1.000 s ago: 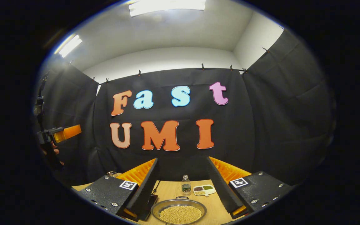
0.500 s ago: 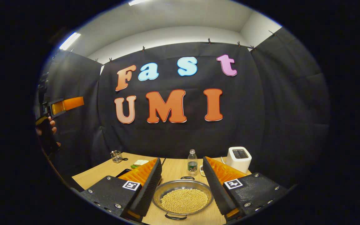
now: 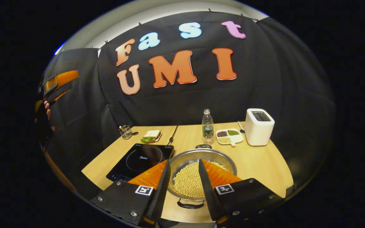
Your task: First push the handle of the pot to place it horizontally, then grasp the pot with both hands and set it on the induction cooktop.
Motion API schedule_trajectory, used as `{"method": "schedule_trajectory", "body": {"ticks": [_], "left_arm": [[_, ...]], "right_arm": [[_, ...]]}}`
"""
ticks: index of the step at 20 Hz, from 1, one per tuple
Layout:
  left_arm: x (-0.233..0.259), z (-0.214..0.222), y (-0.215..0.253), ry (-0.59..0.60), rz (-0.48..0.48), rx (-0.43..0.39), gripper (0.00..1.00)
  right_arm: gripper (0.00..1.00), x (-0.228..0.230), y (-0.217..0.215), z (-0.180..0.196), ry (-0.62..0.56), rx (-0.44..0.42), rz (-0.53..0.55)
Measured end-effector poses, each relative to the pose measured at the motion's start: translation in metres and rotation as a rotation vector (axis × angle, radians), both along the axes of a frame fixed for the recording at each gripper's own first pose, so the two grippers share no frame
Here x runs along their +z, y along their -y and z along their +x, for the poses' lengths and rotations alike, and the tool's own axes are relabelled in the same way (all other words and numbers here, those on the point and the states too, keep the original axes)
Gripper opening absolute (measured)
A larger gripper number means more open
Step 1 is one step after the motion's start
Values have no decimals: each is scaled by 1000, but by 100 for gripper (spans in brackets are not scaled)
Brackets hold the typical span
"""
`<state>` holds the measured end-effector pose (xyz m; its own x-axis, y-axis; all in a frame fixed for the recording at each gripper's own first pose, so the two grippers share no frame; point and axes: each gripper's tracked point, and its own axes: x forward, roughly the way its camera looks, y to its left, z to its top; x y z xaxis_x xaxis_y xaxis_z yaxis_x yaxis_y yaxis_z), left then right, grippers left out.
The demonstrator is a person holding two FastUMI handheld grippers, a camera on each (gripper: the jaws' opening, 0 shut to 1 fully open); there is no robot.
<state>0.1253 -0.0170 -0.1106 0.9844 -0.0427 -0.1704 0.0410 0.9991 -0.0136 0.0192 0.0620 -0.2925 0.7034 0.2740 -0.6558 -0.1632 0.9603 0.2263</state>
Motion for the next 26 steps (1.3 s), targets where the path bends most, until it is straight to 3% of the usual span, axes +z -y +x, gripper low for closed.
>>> {"method": "schedule_trajectory", "body": {"ticks": [6, 10, 12, 14, 19, 26], "left_arm": [[-18, 6, -2, -34, 11, 9, 98], [-33, 12, -3, -72, 13, 16, 98], [-37, 16, -6, -82, 18, 22, 97], [-40, 19, -6, -93, 15, 24, 97], [-48, 20, -6, -103, 28, 30, 97], [-59, 24, -3, -127, 20, 33, 97]], "right_arm": [[42, -64, -24, -21, -213, 76, 45], [38, -91, -36, -33, -332, 93, 75], [25, -98, -44, -39, -379, 102, 109], [23, -107, -54, -51, -450, 128, 141], [4, -142, -64, -79, -620, 153, 153], [2, -164, -70, -93, -764, 103, 191]]}}
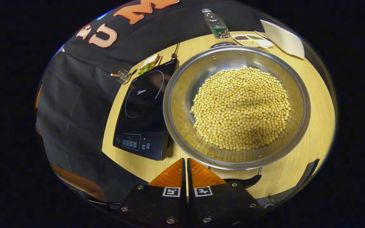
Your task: First push the handle of the pot to place it horizontally, then grasp the pot with both hands and set it on the induction cooktop.
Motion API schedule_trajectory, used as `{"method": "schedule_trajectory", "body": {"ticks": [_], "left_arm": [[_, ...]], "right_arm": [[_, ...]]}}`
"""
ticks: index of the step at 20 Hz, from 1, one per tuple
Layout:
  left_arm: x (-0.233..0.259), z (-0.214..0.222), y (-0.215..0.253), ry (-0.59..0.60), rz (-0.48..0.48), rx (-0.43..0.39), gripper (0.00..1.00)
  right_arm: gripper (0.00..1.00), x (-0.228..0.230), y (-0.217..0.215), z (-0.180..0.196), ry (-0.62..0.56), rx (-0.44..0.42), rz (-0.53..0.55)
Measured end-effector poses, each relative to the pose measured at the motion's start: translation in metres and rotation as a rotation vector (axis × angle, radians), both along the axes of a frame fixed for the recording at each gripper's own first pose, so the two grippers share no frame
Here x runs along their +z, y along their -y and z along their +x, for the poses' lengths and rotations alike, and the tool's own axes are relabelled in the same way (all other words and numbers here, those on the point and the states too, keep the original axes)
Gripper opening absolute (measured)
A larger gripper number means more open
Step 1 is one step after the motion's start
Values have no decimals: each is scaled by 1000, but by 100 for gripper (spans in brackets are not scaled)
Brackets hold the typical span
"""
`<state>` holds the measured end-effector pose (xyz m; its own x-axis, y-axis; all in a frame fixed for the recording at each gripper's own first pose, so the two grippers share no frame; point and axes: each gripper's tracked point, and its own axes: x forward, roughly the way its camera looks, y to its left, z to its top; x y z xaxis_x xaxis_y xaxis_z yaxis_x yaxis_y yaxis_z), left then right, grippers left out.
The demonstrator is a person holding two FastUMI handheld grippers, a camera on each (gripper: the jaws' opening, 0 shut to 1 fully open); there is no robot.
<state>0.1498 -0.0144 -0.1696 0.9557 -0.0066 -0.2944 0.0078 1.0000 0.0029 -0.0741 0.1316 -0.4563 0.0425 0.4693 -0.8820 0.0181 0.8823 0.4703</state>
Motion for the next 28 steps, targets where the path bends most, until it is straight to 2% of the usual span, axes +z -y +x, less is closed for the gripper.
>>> {"method": "schedule_trajectory", "body": {"ticks": [9, 14, 22, 28], "left_arm": [[-18, 0, 13, -46, -4, -17, 98], [-28, 0, 18, -64, -9, -29, 98], [-40, 5, 27, -85, -17, -38, 98], [-56, 7, 38, -92, 3, -60, 98]], "right_arm": [[0, -27, -4, 4, 19, -6, -14], [0, -32, 25, 4, 39, -12, -89], [0, -40, 80, 8, 39, -76, -170], [0, -45, 104, 9, 58, -86, -224]]}}
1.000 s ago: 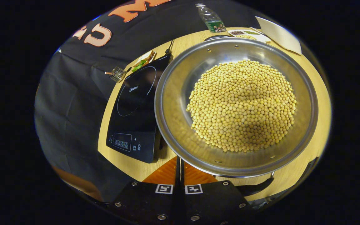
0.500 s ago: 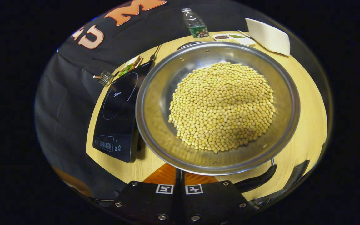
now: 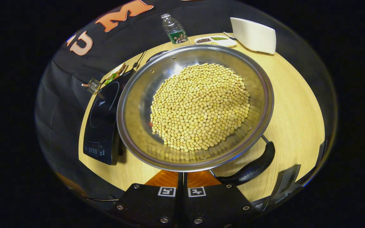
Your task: First push the handle of the pot to place it horizontally, then grasp the pot with both hands and set it on the induction cooktop.
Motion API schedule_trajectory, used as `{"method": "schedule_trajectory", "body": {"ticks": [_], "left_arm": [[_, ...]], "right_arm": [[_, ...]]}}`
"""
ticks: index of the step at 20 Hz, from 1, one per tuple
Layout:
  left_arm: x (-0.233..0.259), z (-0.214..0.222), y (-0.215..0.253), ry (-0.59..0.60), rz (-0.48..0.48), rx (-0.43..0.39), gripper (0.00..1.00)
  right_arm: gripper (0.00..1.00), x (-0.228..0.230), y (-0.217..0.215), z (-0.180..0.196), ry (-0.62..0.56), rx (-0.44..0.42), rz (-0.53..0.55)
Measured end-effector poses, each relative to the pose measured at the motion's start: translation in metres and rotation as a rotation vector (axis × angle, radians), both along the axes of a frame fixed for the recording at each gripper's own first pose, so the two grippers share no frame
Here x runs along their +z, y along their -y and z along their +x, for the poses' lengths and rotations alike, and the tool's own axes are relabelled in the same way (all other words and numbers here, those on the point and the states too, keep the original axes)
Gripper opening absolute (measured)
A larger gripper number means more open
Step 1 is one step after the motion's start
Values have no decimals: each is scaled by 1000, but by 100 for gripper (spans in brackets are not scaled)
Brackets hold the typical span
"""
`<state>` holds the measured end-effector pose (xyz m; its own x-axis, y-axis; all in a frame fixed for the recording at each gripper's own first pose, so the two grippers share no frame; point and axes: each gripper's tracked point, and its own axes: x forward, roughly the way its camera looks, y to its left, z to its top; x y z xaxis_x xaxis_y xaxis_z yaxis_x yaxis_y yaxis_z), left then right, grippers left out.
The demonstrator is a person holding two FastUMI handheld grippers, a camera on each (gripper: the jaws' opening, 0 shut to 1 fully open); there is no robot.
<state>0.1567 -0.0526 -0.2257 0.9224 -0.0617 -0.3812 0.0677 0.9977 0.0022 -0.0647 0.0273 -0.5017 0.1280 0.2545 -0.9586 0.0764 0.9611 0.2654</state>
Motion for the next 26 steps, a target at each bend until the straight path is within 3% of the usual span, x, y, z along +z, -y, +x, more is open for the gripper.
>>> {"method": "schedule_trajectory", "body": {"ticks": [10, 18, 26], "left_arm": [[-1, -6, -6, 7, 8, 7, 98], [-9, -9, -16, -2, 2, 23, 98], [-30, -8, -14, -38, 21, 12, 99]], "right_arm": [[0, -14, 62, 4, -15, -77, -146], [0, -18, 98, 21, -16, -215, -150], [2, -19, 128, 43, 14, -295, -207]]}}
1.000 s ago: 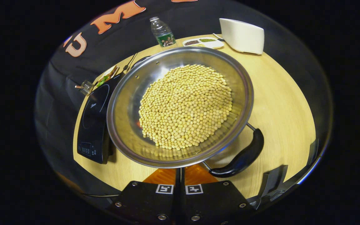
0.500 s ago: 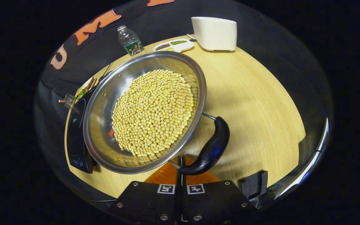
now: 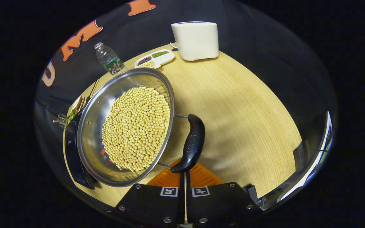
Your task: First push the handle of the pot to place it horizontally, then grasp the pot with both hands and set it on the induction cooktop.
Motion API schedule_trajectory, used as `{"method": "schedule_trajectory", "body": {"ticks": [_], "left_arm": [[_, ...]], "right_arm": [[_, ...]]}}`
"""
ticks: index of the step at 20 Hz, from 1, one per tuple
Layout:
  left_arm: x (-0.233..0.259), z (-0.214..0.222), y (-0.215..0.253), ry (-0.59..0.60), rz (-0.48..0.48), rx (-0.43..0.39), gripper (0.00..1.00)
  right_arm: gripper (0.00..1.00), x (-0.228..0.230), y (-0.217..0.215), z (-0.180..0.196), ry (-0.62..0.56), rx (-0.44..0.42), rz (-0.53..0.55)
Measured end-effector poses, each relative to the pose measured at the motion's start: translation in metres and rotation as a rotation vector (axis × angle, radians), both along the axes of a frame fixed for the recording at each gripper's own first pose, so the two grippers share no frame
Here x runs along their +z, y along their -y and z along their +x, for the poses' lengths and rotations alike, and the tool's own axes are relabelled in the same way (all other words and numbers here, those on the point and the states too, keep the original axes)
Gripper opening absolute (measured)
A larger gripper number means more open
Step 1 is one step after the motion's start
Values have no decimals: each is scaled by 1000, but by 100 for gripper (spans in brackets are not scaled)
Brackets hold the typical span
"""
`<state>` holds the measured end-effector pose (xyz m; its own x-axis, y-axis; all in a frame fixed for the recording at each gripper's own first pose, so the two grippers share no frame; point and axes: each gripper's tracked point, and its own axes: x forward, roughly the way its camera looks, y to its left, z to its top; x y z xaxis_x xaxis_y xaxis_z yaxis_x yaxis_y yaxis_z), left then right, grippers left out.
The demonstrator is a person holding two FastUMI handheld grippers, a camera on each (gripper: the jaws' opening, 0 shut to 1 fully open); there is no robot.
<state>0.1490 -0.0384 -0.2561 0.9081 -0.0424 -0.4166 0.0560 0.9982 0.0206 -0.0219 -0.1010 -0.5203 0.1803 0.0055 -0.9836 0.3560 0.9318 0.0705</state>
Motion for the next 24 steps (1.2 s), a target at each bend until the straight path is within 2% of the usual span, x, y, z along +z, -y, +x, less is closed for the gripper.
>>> {"method": "schedule_trajectory", "body": {"ticks": [10, 13, 24], "left_arm": [[-16, 6, -11, -19, 29, 20, 98], [-25, 8, -10, -44, 1, 21, 99], [-54, 21, -1, -87, 20, -3, 98]], "right_arm": [[0, 2, 25, 40, 32, -64, -26], [0, -2, 33, 55, 45, -54, -59], [0, -13, 57, 102, 85, -57, -81]]}}
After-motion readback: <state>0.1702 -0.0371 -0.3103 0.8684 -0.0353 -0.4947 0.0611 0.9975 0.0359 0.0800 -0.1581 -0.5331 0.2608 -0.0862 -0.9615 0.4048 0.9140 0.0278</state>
